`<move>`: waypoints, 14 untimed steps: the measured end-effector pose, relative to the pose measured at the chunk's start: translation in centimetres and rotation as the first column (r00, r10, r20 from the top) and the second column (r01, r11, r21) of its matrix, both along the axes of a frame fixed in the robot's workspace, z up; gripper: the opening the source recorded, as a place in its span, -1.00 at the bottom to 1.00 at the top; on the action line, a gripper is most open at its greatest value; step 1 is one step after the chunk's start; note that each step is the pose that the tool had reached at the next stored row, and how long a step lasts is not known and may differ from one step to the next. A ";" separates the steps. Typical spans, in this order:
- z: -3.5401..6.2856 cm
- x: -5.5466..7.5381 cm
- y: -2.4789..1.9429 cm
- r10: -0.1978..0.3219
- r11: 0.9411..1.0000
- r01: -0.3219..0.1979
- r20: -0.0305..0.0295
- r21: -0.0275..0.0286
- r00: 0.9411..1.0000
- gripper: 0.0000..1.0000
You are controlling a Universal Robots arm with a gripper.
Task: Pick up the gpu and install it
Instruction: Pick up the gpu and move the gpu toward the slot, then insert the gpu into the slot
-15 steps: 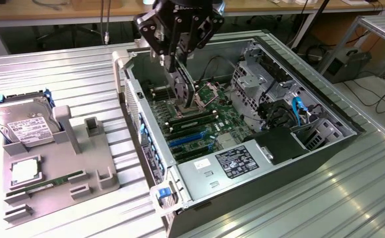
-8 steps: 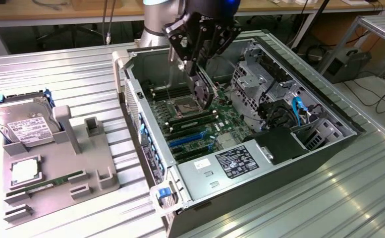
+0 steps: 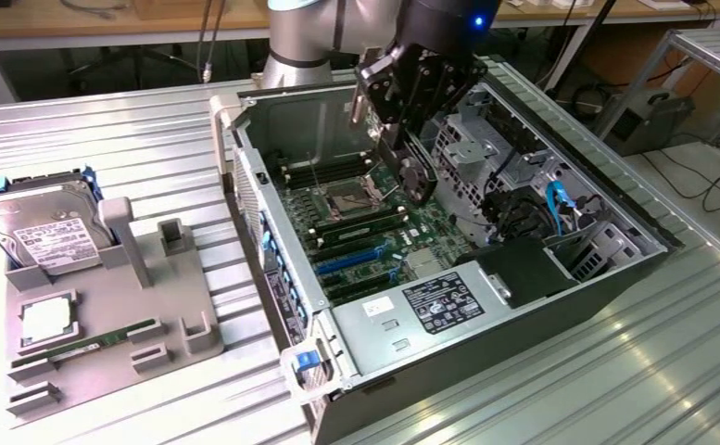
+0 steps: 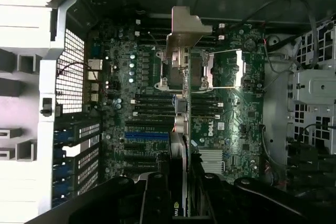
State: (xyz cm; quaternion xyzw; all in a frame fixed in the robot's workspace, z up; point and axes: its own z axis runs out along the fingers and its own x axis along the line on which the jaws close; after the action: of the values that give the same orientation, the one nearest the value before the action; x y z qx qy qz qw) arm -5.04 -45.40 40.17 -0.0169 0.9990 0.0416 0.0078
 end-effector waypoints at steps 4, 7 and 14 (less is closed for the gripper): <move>-0.61 0.3 -0.17 -0.004 1.000 0.004 0.000 0.000 1.000 -0.47; -0.79 0.5 -0.27 -0.007 1.000 0.007 -0.001 0.000 1.000 -0.47; -0.80 0.5 -0.27 -0.007 1.000 0.007 -0.001 0.000 1.000 -0.47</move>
State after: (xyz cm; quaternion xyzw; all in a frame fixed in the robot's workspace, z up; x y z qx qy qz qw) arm -4.58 -45.67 39.37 -0.0136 0.9990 0.0415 0.0073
